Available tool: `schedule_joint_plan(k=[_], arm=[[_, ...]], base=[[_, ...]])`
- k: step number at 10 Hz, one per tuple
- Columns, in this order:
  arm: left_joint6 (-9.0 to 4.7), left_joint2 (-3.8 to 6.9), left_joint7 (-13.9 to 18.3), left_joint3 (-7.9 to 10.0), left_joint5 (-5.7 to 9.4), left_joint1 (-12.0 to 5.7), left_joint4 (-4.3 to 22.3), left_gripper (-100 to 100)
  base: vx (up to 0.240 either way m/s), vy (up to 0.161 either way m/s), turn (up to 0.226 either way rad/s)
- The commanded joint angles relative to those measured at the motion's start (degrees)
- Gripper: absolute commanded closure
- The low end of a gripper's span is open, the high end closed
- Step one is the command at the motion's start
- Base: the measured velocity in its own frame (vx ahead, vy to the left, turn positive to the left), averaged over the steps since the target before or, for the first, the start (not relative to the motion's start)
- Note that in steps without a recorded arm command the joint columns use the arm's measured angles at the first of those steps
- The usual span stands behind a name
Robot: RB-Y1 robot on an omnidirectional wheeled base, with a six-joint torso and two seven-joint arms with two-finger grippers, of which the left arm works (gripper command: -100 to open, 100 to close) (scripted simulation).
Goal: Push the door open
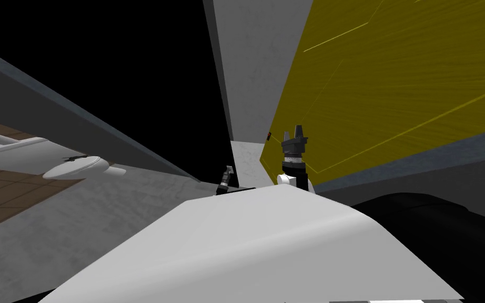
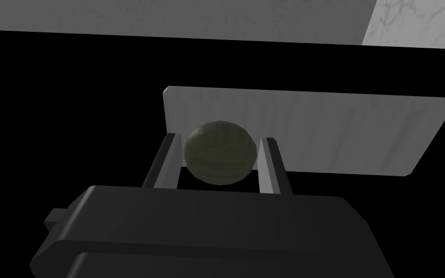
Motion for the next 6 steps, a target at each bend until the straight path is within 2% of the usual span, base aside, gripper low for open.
schedule_joint_plan(k=[1,3,6], arm=[[-0.16,0.00,0.02,0.02,0.02,-0.02,-0.09,100],[0.06,0.18,-0.19,0.54,0.20,-0.09,0.20,100],[0.13,0.41,-0.60,1.69,0.61,-0.44,0.51,100]], base=[[-0.006,0.001,0.003],[0.046,-0.011,0.009],[0.151,-0.067,0.035]])
